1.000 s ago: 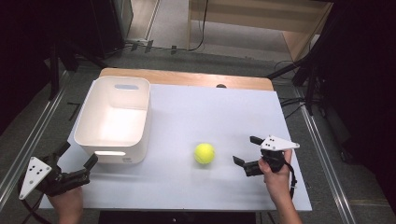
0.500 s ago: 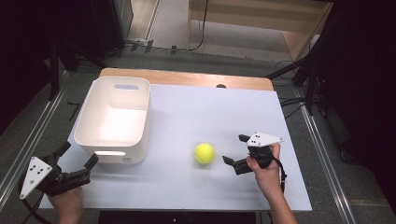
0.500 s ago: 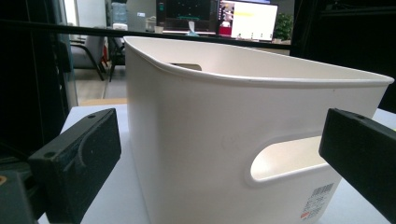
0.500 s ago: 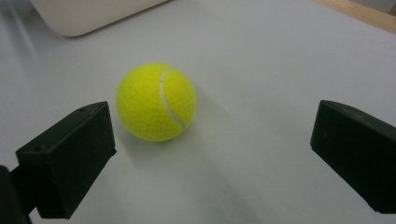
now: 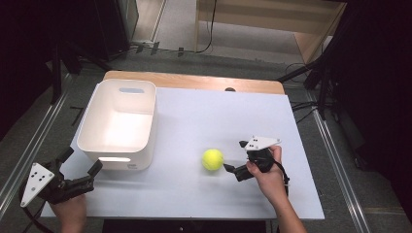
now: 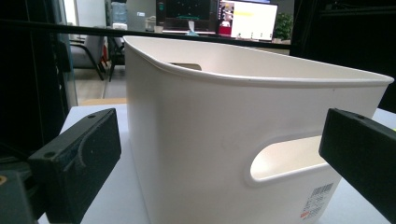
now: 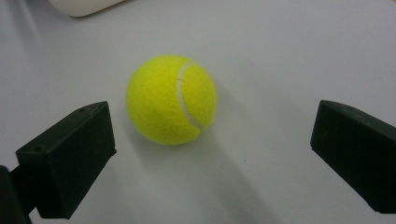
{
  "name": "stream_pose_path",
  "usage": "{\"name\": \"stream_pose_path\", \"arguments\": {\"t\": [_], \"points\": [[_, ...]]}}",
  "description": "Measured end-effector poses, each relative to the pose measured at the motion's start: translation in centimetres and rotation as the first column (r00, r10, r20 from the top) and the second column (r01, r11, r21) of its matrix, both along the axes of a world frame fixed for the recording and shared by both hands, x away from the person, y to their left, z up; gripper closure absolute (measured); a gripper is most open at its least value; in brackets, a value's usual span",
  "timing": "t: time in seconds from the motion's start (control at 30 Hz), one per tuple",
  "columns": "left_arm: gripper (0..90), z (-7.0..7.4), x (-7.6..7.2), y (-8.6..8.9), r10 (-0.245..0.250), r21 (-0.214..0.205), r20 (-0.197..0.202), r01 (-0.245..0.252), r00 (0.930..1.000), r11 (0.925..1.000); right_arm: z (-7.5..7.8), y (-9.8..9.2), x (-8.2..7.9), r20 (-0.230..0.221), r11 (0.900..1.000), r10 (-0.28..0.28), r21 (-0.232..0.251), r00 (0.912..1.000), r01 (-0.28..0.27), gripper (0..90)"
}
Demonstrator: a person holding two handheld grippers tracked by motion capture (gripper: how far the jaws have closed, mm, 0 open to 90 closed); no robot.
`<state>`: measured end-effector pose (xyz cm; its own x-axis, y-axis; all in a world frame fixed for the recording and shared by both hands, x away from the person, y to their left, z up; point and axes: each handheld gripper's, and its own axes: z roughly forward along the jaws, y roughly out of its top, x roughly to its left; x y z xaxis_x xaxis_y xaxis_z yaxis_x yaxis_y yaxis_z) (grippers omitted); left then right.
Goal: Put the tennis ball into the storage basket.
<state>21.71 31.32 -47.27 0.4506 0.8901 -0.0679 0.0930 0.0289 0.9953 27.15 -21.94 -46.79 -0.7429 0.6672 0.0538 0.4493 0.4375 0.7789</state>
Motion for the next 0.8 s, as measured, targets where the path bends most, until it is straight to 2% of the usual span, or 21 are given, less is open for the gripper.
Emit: {"name": "stream_pose_path", "arguments": {"t": [0.2, 0.8], "points": [[0.0, 0.0, 0.0, 0.0, -0.001, -0.001, 0.000, 0.001, 1.0000, 1.0000, -0.1, 0.9, 0.3, -0.036, 0.9996, 0.022, -0.019, 0.9991, -0.023, 0.0], [0.0, 0.0, 0.0, 0.1, -0.002, -0.002, 0.001, 0.002, 1.0000, 1.0000, -0.4, 3.2, 1.3, -0.090, 0.9935, 0.079, -0.075, 0.9929, -0.086, 0.0]]}}
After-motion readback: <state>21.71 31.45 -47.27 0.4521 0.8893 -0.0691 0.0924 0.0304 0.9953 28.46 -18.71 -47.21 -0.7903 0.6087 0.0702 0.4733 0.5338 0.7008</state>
